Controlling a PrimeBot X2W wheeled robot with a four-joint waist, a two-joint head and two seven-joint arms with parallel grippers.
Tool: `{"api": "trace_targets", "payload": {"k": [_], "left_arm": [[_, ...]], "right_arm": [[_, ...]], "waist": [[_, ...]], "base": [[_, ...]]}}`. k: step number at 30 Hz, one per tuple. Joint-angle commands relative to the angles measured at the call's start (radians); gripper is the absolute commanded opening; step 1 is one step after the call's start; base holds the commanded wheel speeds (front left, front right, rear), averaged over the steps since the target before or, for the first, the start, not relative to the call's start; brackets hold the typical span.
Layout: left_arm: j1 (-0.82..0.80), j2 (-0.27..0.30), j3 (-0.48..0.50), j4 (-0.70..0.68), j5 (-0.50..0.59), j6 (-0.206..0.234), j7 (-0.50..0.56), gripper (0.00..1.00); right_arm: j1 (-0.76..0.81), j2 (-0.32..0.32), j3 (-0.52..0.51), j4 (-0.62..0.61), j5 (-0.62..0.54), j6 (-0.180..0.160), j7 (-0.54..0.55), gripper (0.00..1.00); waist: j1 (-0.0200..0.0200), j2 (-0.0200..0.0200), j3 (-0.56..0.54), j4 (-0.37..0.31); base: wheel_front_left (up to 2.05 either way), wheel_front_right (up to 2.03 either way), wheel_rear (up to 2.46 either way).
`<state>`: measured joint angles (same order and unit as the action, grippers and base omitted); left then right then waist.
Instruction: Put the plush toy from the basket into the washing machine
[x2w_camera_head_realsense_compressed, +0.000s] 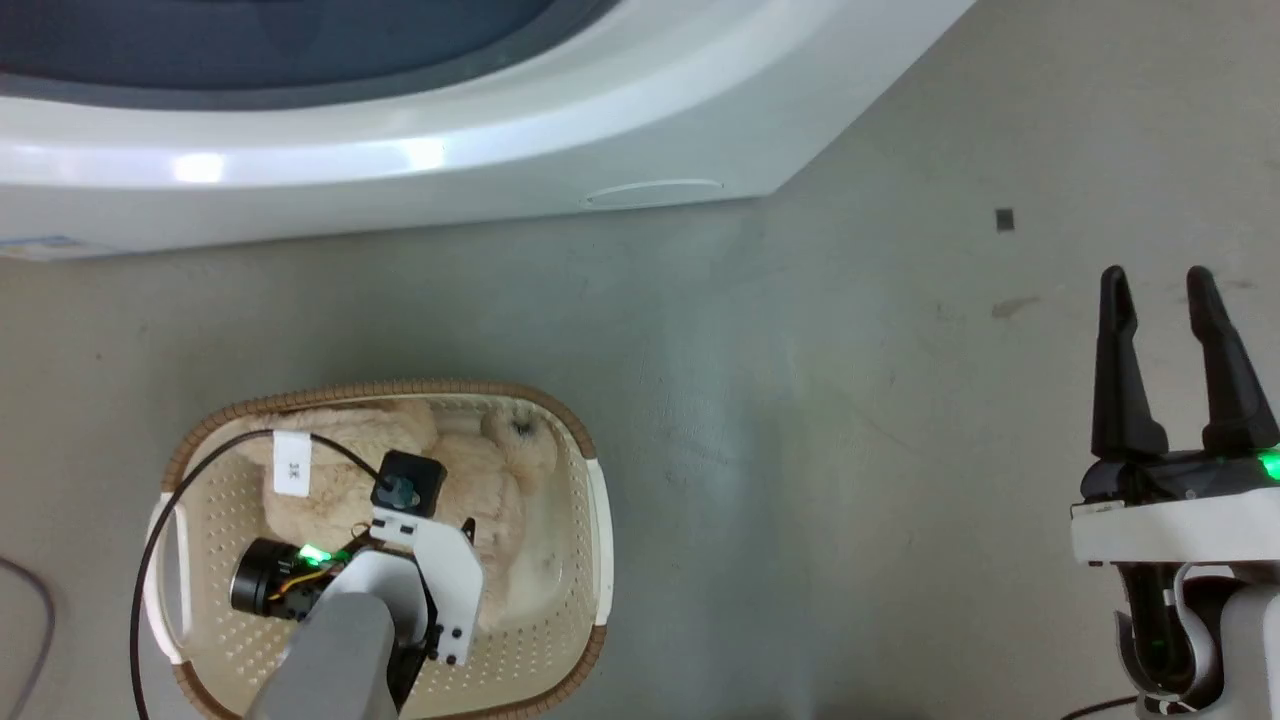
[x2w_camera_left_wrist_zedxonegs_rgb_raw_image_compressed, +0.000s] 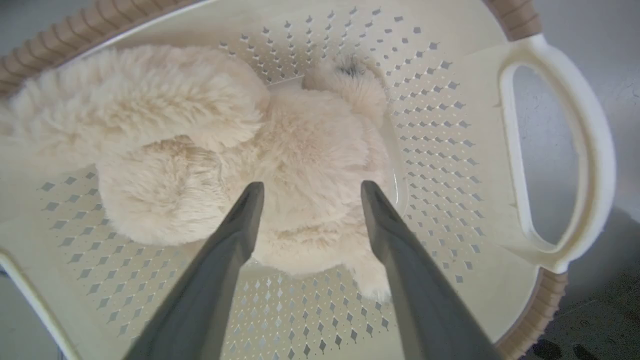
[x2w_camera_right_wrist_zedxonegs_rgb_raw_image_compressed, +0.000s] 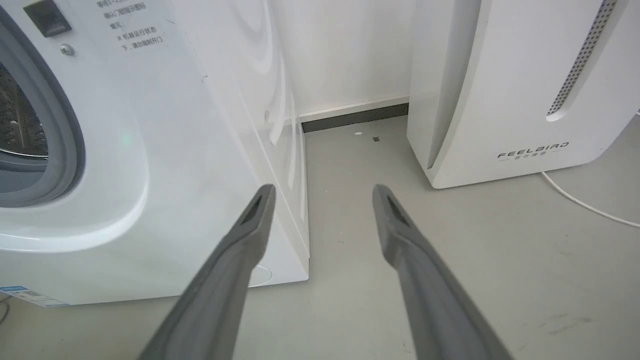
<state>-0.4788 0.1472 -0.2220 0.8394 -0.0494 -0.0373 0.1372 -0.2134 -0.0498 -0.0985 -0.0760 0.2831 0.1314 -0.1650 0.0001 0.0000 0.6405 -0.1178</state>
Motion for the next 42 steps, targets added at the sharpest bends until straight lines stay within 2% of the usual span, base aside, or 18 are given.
{"api": "trace_targets", "payload": {"k": [1,12,26,27,28,36,42], "left_arm": [[-0.031,0.008,-0.007,0.026,-0.006,0.004,0.003,1.00],[-0.144,0.026,-0.052,0.149,-0.020,0.014,0.001,1.00],[-0.260,0.035,-0.097,0.283,-0.049,0.018,0.027,1.00],[-0.281,0.034,-0.111,0.313,-0.053,0.016,0.033,0.22],[-0.286,0.035,-0.115,0.324,-0.056,0.015,0.034,0.00],[-0.308,0.036,-0.143,0.405,-0.083,-0.002,0.028,0.00],[-0.278,0.017,-0.152,0.451,-0.114,-0.015,0.007,0.00]], "right_arm": [[-0.023,0.000,-0.006,-0.010,0.011,0.000,-0.011,1.00],[-0.054,0.000,-0.003,-0.040,0.018,-0.001,-0.036,1.00],[-0.089,0.000,0.007,-0.066,0.014,-0.001,-0.063,1.00],[-0.097,0.000,0.003,-0.067,0.019,-0.001,-0.069,1.00],[-0.099,0.000,0.003,-0.068,0.021,-0.001,-0.071,1.00],[-0.115,0.000,0.000,-0.062,0.037,-0.001,-0.087,1.00],[-0.107,0.000,0.007,-0.036,0.042,-0.001,-0.097,1.00]], "waist": [[-0.0001,0.0000,0.026,0.001],[-0.0001,0.0000,0.140,-0.009],[-0.0001,0.0000,0.234,-0.015],[-0.0001,0.0000,0.246,-0.012],[-0.0001,0.0000,0.248,-0.012],[-0.0001,0.0000,0.234,-0.010],[-0.0001,0.0000,0.157,0.002]], "base": [[0.00,0.00,0.00],[0.00,0.00,0.00],[0.00,0.00,0.00],[0.00,0.00,0.00],[0.00,0.00,0.00],[0.00,0.00,0.00],[0.00,0.00,0.00]]}}
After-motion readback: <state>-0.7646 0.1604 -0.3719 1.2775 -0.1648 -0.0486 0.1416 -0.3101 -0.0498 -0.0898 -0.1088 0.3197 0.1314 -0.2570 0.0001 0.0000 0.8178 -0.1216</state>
